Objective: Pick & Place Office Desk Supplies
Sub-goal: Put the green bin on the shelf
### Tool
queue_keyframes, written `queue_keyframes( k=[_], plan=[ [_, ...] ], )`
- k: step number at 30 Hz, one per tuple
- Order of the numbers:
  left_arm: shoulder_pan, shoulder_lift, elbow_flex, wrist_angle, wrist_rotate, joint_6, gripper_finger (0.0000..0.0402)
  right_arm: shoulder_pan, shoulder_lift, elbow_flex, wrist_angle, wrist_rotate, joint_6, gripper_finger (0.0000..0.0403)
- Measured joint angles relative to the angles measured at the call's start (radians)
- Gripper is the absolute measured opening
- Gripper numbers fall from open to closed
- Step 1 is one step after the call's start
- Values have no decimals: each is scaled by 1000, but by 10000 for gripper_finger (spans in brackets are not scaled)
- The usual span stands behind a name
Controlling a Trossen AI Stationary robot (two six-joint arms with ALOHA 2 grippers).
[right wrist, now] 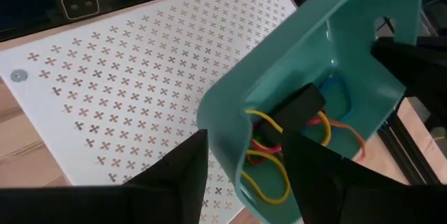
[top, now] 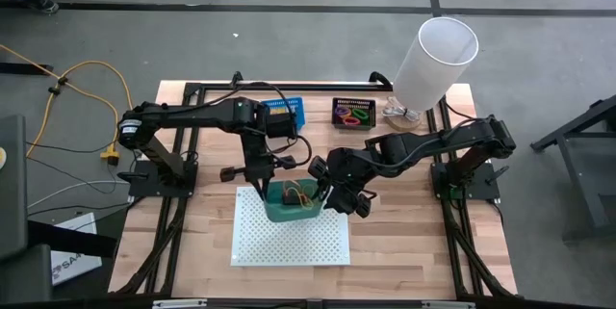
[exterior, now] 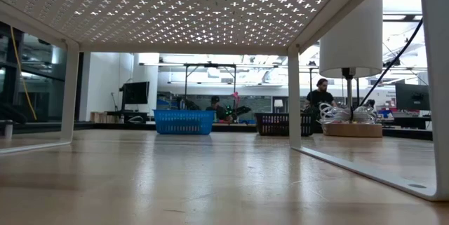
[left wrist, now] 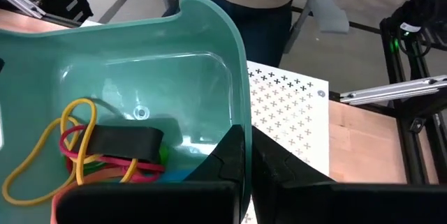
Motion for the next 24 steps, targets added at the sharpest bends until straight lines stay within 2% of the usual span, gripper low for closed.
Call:
queue_keyframes(
  k=[8,14,19,24],
  plan=[
    [-28,0,0,-1,-15,-42,0,0,0,0,-2,79,10,170],
    [-40,0,0,1,-40,-65,0,13,-8,0,-27,92,81,170],
    [-40,0,0,22,-54,-99,0,54,-26,0,-77,177,140,170],
    [-40,-1,0,103,-126,-265,0,86,-57,0,-165,321,256,170]
  ],
)
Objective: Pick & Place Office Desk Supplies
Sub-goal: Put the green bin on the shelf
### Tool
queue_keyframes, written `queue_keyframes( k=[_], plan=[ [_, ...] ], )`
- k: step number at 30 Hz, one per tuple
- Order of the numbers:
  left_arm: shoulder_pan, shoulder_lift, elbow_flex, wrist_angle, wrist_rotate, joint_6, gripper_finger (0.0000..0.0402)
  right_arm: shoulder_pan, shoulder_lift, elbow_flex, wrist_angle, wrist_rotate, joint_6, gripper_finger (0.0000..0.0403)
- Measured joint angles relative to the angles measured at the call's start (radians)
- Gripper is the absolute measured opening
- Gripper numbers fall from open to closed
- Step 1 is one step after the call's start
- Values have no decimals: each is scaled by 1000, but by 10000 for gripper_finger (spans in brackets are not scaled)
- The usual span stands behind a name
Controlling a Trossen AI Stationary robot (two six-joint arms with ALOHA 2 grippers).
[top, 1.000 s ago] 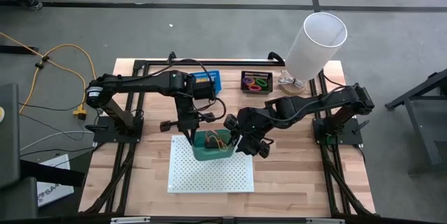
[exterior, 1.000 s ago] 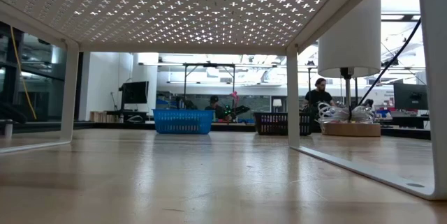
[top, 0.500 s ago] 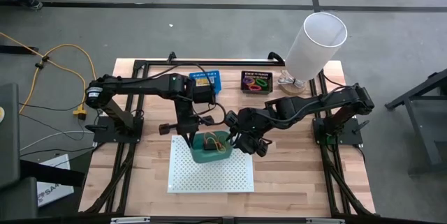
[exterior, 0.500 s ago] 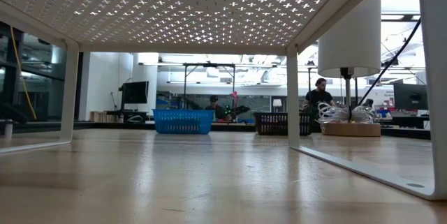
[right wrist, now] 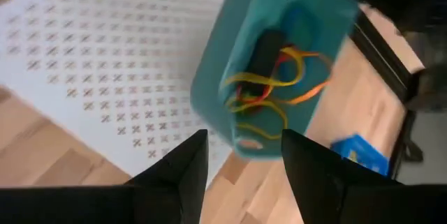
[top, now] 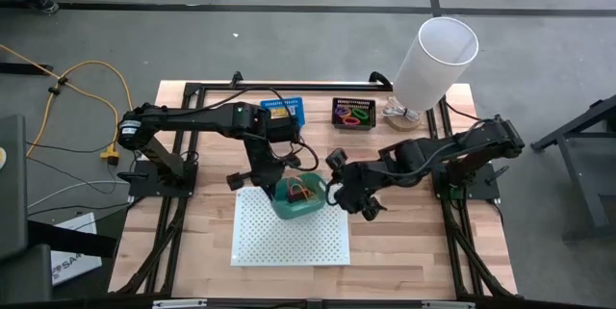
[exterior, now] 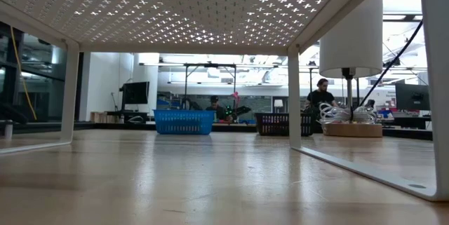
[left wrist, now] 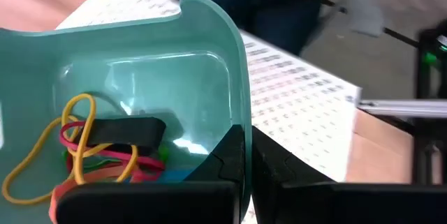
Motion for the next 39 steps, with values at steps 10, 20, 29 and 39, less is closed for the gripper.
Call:
queue_keyframes(
  k=[10,20,29,39],
  plan=[
    [-73,-53,0,182,-389,-462,0,-20,-30,-1,-184,54,304,170],
    [-266,-76,2,246,-683,-828,0,-14,-32,-1,-282,34,421,170],
    [-458,-76,2,243,-851,-1121,0,42,-32,-1,-297,33,438,170],
    [-655,-76,2,243,-1027,-1348,0,60,-32,-1,-295,-5,501,170]
  ],
)
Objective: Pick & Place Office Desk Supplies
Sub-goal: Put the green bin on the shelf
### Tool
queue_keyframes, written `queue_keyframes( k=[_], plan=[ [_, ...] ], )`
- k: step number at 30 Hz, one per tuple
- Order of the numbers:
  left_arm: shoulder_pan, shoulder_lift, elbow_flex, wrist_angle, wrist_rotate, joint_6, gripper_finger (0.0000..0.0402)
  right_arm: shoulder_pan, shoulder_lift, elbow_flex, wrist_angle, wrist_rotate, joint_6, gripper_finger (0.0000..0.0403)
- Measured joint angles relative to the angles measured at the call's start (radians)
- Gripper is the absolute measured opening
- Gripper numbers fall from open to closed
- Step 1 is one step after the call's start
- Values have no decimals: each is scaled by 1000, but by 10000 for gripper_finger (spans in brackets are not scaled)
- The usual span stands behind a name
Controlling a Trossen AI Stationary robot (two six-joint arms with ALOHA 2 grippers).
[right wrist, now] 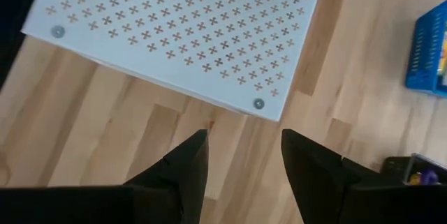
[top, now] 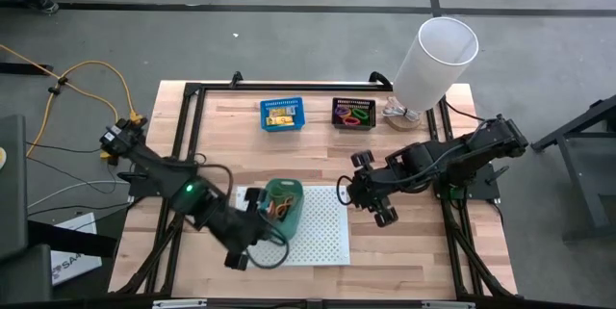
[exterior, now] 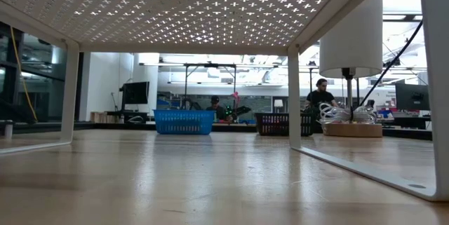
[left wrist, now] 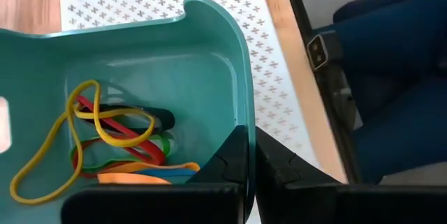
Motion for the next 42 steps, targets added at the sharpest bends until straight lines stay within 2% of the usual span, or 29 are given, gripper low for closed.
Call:
queue_keyframes(
  k=[6,14,24,32,42],
  plan=[
    [-39,0,1,-11,-23,-186,0,0,0,0,3,-9,7,170],
    [-40,0,1,-123,-24,-371,0,-3,0,0,2,-8,2,170],
    [-45,0,1,-156,32,-441,0,-3,0,0,28,-7,-19,170],
    [-86,0,1,-200,-44,-463,0,-3,0,0,50,-7,-22,170],
    [-143,84,3,-225,-47,-476,0,-3,0,0,70,-7,-20,170]
  ],
)
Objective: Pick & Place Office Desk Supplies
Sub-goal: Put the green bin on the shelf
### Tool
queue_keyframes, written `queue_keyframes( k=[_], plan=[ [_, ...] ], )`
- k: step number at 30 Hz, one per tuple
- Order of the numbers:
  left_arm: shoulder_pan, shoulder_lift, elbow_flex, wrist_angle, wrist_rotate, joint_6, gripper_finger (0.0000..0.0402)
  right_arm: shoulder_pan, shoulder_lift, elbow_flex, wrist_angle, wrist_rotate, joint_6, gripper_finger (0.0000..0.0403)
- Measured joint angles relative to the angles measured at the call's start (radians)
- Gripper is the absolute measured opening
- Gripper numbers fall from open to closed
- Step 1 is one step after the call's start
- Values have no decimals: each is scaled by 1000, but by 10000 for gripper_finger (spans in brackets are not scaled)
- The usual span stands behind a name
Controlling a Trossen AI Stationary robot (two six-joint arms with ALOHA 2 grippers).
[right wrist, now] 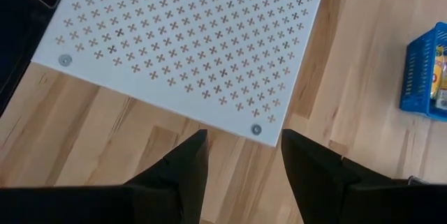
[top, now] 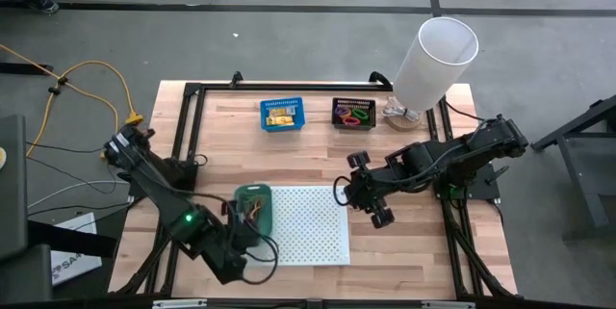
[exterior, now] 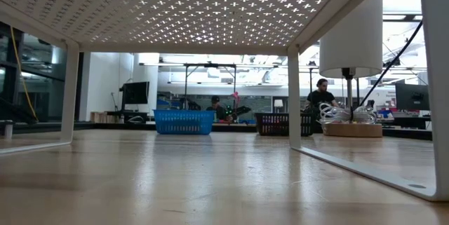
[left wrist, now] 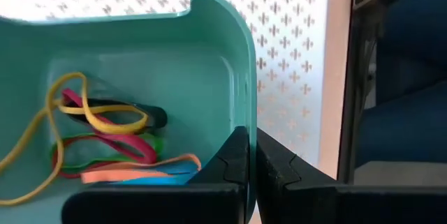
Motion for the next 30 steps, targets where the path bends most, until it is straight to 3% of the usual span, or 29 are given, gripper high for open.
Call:
queue_keyframes(
  k=[17,23,30],
  plan=[
    [-18,41,25,-31,23,-52,2,0,0,0,38,-33,5,170],
    [-19,41,45,-41,33,1,7,0,0,0,38,-33,5,170],
    [-19,40,46,-39,37,4,29,0,0,0,38,-33,5,170]
  ],
)
